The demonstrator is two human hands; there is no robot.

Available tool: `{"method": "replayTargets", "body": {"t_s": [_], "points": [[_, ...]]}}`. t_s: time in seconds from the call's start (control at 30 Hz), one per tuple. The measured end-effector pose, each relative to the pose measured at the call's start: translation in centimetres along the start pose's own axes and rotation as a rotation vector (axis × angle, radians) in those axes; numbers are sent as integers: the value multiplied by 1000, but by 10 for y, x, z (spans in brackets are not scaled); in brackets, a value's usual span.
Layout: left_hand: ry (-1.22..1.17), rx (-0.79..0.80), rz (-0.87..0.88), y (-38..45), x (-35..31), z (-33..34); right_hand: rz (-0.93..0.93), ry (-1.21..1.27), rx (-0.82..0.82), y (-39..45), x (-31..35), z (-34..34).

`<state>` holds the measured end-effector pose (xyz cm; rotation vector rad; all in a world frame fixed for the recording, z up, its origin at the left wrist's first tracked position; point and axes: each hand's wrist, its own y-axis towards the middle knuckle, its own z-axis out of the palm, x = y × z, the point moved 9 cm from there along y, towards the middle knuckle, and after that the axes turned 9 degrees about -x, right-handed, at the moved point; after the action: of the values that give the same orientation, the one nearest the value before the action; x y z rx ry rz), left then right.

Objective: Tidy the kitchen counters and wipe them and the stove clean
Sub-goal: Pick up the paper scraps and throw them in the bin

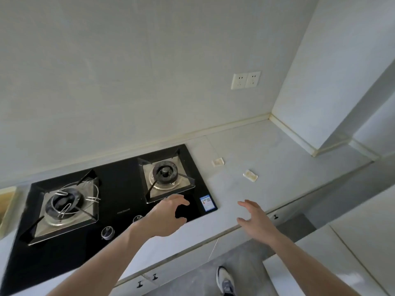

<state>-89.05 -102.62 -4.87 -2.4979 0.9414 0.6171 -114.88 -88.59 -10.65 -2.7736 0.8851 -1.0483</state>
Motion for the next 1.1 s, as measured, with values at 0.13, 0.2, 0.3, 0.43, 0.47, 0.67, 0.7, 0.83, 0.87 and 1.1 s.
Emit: {"method": "replayTargets", "body": {"t_s": [0.13, 0.2, 0.3, 0.43, 0.47, 0.67, 0.7, 0.83, 0.87, 1.1], "points": [[55, 14, -11, 70, -28, 17, 36, -71, 76, 58, -32, -18], [61, 20, -43, 109, -41, 27, 46, -112, 97, 92, -50, -29], [37, 48, -116, 158, -49, 42, 62, -197, 126, 136, -68, -43], [53, 86, -214, 211, -52, 62, 49, -299, 194, 182, -84, -54], [79, 102, -219, 222, -53, 65, 39, -318, 211, 189, -85, -55], [240, 183, -242, 284, -52, 86, -8, -411, 262, 228, -97, -51], [272, 201, -240, 292, -52, 91, -14, -401, 262, 235, -98, -49], [370, 226, -234, 321, -48, 102, -61, -397, 276, 249, -107, -31], [376, 228, -237, 327, -46, 105, -57, -411, 287, 249, -113, -26], [371, 266, -282, 347, -38, 124, -106, -474, 278, 234, -131, -13]]}}
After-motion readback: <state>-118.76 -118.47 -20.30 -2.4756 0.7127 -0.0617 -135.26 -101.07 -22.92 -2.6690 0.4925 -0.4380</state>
